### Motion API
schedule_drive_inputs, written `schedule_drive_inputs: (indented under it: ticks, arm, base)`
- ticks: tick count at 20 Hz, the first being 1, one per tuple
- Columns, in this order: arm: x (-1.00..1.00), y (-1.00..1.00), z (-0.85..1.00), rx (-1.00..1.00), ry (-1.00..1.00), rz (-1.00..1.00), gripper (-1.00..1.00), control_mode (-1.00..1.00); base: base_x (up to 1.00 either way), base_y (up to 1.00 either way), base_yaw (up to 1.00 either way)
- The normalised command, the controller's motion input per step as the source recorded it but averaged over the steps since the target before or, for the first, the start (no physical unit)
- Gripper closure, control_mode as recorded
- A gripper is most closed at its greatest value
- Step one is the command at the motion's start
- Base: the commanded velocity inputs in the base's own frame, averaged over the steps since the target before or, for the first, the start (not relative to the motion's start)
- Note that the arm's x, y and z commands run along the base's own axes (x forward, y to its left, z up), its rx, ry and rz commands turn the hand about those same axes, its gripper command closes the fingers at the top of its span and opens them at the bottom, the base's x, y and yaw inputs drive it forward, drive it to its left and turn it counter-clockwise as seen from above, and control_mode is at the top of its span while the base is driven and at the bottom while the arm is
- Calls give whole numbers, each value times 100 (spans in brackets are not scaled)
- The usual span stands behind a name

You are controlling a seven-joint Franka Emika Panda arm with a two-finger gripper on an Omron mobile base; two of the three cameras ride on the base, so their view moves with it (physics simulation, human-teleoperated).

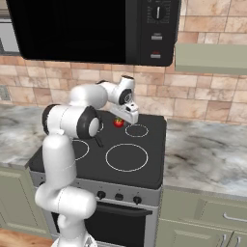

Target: Place the pan on the rear left burner on the stove. Then place the tomato and the onion in the pan and turn on the rear left burner.

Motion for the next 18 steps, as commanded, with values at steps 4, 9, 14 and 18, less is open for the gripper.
schedule_drive_inputs:
  ticks: [4, 9, 14, 18]
  arm:
    - [13, 73, 7, 0, -1, 0, 100, -100]
    - [11, 67, 7, 0, -3, 0, 100, -100]
    - [23, 59, 3, 0, -3, 0, 100, -100]
    - [31, 52, 3, 0, -3, 0, 100, -100]
  base:
    - [0, 0, 0]
    - [0, 0, 0]
    - [0, 0, 0]
    - [0, 0, 0]
